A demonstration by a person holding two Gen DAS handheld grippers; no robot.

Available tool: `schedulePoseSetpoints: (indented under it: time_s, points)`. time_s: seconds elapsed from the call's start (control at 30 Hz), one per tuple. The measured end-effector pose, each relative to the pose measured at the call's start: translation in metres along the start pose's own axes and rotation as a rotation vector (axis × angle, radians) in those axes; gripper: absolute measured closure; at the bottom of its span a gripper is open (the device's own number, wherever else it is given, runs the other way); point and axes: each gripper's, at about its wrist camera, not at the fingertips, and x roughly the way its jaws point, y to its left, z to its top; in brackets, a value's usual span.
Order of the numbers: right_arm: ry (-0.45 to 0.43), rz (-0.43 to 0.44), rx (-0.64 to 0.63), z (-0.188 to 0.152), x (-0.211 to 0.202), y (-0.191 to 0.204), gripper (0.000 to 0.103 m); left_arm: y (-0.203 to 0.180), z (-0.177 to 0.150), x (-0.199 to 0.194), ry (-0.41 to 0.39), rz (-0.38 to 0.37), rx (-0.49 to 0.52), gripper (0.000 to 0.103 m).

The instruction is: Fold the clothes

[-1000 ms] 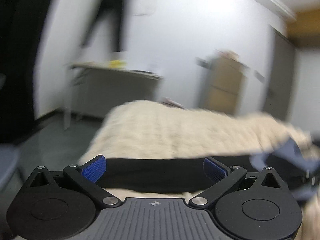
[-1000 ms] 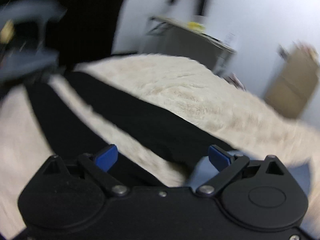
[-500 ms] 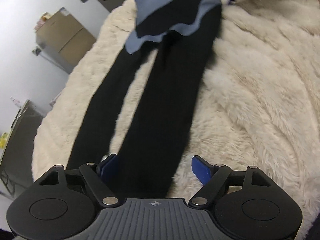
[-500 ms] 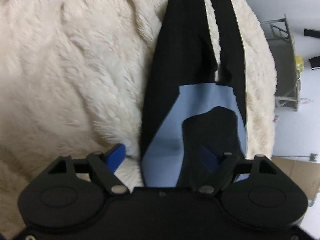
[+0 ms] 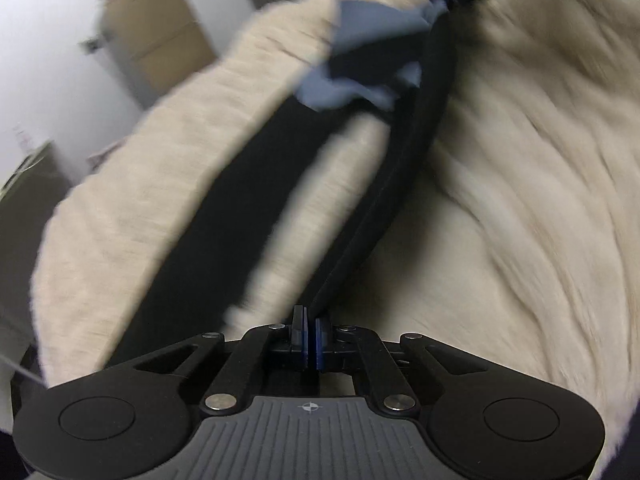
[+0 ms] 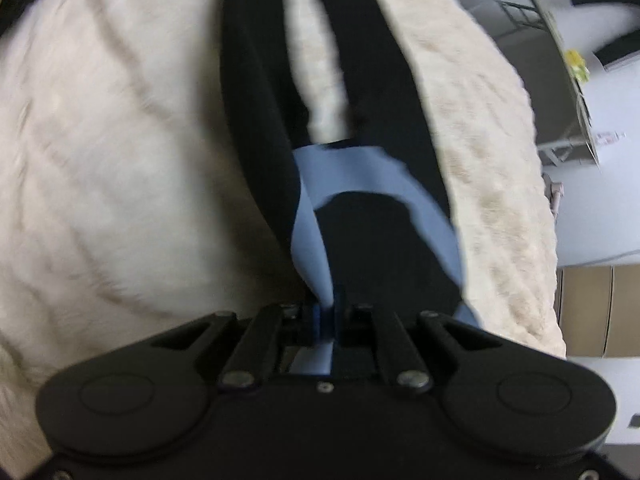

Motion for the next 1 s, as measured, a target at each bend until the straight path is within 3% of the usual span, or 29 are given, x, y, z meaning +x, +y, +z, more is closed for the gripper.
schedulePoseSetpoints:
  time_s: [0.1, 0.2, 0.3, 0.37, 0.4, 0.43, 0.47, 0.53, 0.57, 0.6, 0.67, 0.77, 0.9, 1.0]
  points:
    - [-0.03, 0.014, 0.017, 0.009, -0.001, -0.049, 0.099, 0.045, 0.021, -0.002, -0.01, 0.038, -0.054, 0.1]
    - [-0.031, 0.09, 0.047, 0.027, 0.023, -0.101, 0.098, 0.087, 0.035, 0.027, 0.064, 0.042, -0.086, 0.1]
    - [0.018, 0.123, 0.049, 0.042, 0.077, -0.129, 0.095, 0.106, 0.032, 0.067, 0.166, 0.031, -0.113, 0.098]
    - [0.057, 0.075, 0.07, 0.051, 0.117, -0.136, 0.075, 0.109, 0.026, 0.089, 0.22, 0.073, -0.154, 0.087]
    - [0.097, -0.014, 0.081, 0.057, 0.142, -0.132, 0.044, 0.11, 0.024, 0.096, 0.235, 0.096, -0.182, 0.083]
    - [0.145, -0.129, 0.067, 0.059, 0.159, -0.122, 0.013, 0.108, 0.02, 0.1, 0.238, 0.121, -0.217, 0.06]
    - [0.194, -0.248, 0.047, 0.06, 0.174, -0.111, 0.002, 0.106, 0.016, 0.097, 0.24, 0.146, -0.247, 0.033]
    - [0.221, -0.393, -0.042, 0.059, 0.183, -0.09, 0.0, 0.099, 0.001, 0.078, 0.207, 0.183, -0.338, 0.02]
    - [0.23, -0.459, -0.09, 0.058, 0.185, -0.08, 0.0, 0.097, -0.006, 0.069, 0.19, 0.177, -0.356, 0.02]
    - [0.213, -0.598, -0.125, 0.058, 0.177, -0.062, 0.0, 0.097, -0.014, 0.059, 0.172, 0.187, -0.39, 0.02]
    - [0.199, -0.692, -0.105, 0.06, 0.167, -0.05, 0.0, 0.097, -0.032, 0.04, 0.136, 0.205, -0.461, 0.02]
    - [0.136, -0.694, 0.073, 0.067, 0.125, -0.029, 0.0, 0.101, -0.058, 0.005, 0.07, 0.172, -0.61, 0.02]
    - [-0.013, -0.788, 0.39, 0.073, 0.101, 0.014, 0.0, 0.096, -0.072, -0.032, 0.055, 0.201, -0.633, 0.02]
    - [-0.155, -0.894, 0.522, 0.08, 0.101, 0.07, 0.0, 0.083, -0.077, -0.055, 0.077, 0.216, -0.599, 0.02]
